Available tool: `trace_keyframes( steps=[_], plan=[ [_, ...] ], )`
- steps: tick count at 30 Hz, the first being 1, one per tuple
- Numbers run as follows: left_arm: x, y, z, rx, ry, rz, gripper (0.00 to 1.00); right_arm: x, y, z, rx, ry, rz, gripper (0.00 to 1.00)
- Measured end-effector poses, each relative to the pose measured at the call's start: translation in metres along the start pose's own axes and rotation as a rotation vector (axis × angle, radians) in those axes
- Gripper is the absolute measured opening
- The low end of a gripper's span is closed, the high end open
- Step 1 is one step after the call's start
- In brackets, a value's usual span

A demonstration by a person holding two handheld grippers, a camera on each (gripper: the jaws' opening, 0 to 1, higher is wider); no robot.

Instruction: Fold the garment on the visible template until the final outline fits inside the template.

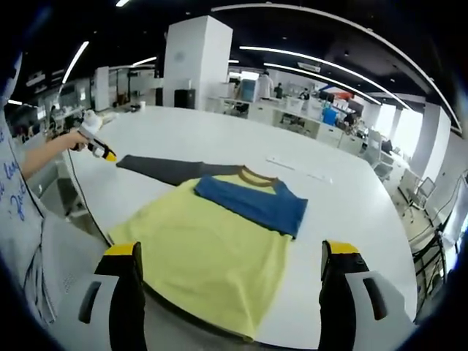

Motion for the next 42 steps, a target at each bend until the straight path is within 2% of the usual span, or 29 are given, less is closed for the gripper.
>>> trace_keyframes(
  steps=[7,11,15,18,21,27,33,38,42],
  plan=[
    [0.000,-0.007,-0.004,0.010,0.023,-0.016,0.19,0.001,0.001,0.001,-0.009,-0.007,0.002,1.00],
    [-0.002,-0.012,-0.009,0.029,0.079,-0.033,0.19,-0.001,0.001,0.001,-0.006,-0.009,-0.010,1.00],
    [-0.003,-0.015,-0.009,0.016,0.129,-0.037,0.17,-0.001,0.000,0.000,-0.008,-0.012,-0.009,1.00],
    [-0.005,-0.016,-0.009,0.012,0.156,-0.047,0.20,0.000,0.000,0.001,-0.011,-0.010,-0.007,1.00],
    [-0.006,-0.017,-0.010,0.025,0.158,-0.048,0.22,0.001,0.001,0.001,-0.011,-0.010,-0.006,1.00],
    [-0.012,-0.020,-0.009,0.002,0.191,-0.070,0.21,0.001,-0.001,0.001,-0.007,-0.004,-0.012,1.00],
    [-0.010,-0.023,-0.010,0.011,0.211,-0.051,0.20,0.003,-0.002,0.000,-0.003,0.006,-0.012,1.00],
    [-0.010,-0.024,-0.009,0.007,0.237,-0.042,0.13,0.002,-0.001,0.001,-0.007,0.003,-0.015,1.00],
    [-0.008,-0.025,-0.008,0.018,0.229,-0.041,0.12,0.000,0.000,0.001,-0.011,0.002,-0.022,1.00]
  ],
)
Point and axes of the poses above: the point that each gripper's makers call its tool centre point, and the gripper's own axes: y roughly backward along the fingers, z roughly to its right, x roughly out of its top, the point moved 10 cm from there along y, roughly backward along the fingers, and after that the axes turned 5 degrees about y, right-handed, at the moved point
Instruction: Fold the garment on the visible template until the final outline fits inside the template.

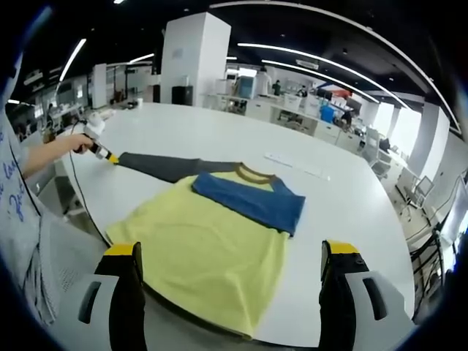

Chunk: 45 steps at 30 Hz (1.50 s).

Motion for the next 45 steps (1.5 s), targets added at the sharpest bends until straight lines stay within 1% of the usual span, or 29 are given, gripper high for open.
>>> trace_keyframes(
  steps=[7,10,13,15,17,18,22,30,32,33,35,45],
  plan=[
    [0.002,-0.002,0.001,0.005,-0.020,0.002,0.10,0.000,0.001,-0.001,0.008,0.000,-0.001,1.00],
    [0.003,-0.003,0.001,0.011,-0.032,0.010,0.09,0.001,0.000,-0.003,0.021,-0.006,0.002,1.00],
    [0.003,-0.003,0.000,0.015,-0.028,0.020,0.07,0.001,0.000,-0.004,0.021,0.000,0.000,1.00],
    [0.003,-0.003,0.001,0.013,-0.023,0.022,0.05,0.001,0.000,-0.003,0.020,0.000,0.002,1.00],
    [0.003,-0.003,0.002,0.029,-0.034,0.048,0.01,0.000,0.001,-0.002,0.017,-0.001,0.004,1.00],
    [0.003,-0.003,0.002,0.030,-0.032,0.048,0.00,0.000,0.001,-0.002,0.016,-0.002,0.005,1.00],
    [0.003,-0.005,0.001,0.030,-0.028,0.048,0.00,-0.001,0.003,0.000,0.013,-0.004,0.005,1.00],
    [0.004,-0.007,0.001,0.032,-0.035,0.049,0.00,-0.001,0.006,-0.005,0.015,-0.005,0.011,1.00],
    [0.005,-0.006,0.001,0.035,-0.040,0.062,0.00,-0.001,0.006,-0.006,0.014,-0.007,0.008,1.00],
    [0.007,-0.005,0.001,0.042,-0.047,0.080,0.00,-0.002,0.007,-0.006,0.013,-0.010,0.004,1.00],
    [0.009,-0.004,0.002,0.047,-0.038,0.094,0.00,-0.002,0.007,-0.006,0.009,-0.008,0.003,1.00],
    [0.019,0.003,0.008,0.040,-0.033,0.143,0.00,-0.005,0.010,-0.004,0.001,-0.003,-0.001,1.00]
  ],
)
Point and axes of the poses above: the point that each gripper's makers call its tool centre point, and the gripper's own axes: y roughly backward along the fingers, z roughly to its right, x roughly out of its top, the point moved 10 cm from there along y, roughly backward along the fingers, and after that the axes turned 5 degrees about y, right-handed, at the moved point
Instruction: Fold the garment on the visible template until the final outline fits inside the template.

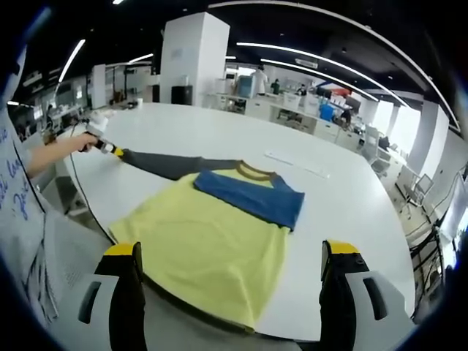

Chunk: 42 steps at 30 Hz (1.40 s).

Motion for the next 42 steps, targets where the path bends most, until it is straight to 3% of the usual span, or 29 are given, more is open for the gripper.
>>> trace_keyframes(
  steps=[11,18,27,42],
  plan=[
    [0.028,0.010,0.024,-0.022,-0.030,0.078,0.00,0.000,0.001,-0.003,0.053,0.016,0.021,1.00],
    [0.044,0.014,0.046,-0.039,-0.066,0.097,0.00,0.000,0.004,0.004,0.060,0.028,0.046,1.00],
    [0.055,0.018,0.081,-0.068,-0.108,0.103,0.00,-0.008,0.004,0.006,0.120,0.030,0.021,1.00],
    [0.071,-0.003,0.138,-0.139,-0.141,0.098,0.00,-0.012,0.011,0.015,0.174,0.043,0.018,1.00]
  ],
)
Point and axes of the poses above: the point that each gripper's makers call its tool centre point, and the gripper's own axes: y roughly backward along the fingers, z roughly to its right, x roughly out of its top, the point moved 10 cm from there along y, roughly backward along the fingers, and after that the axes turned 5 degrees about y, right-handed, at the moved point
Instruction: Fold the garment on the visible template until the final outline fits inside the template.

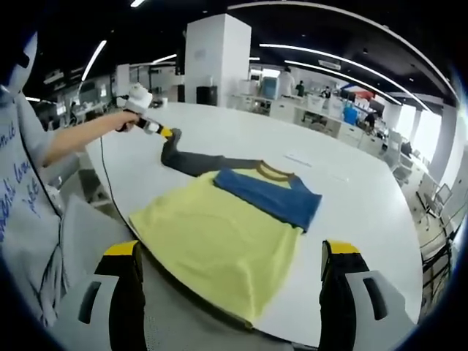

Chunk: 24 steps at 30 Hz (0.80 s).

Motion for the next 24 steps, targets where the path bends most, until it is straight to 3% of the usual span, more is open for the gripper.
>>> trace_keyframes(
  steps=[14,24],
  plan=[
    [0.017,-0.024,0.052,-0.049,-0.033,0.021,0.00,-0.007,0.015,0.012,0.036,-0.001,0.020,1.00],
    [0.032,-0.026,0.075,-0.049,-0.033,0.055,0.00,-0.012,0.017,0.022,0.069,0.015,0.037,1.00]
  ],
)
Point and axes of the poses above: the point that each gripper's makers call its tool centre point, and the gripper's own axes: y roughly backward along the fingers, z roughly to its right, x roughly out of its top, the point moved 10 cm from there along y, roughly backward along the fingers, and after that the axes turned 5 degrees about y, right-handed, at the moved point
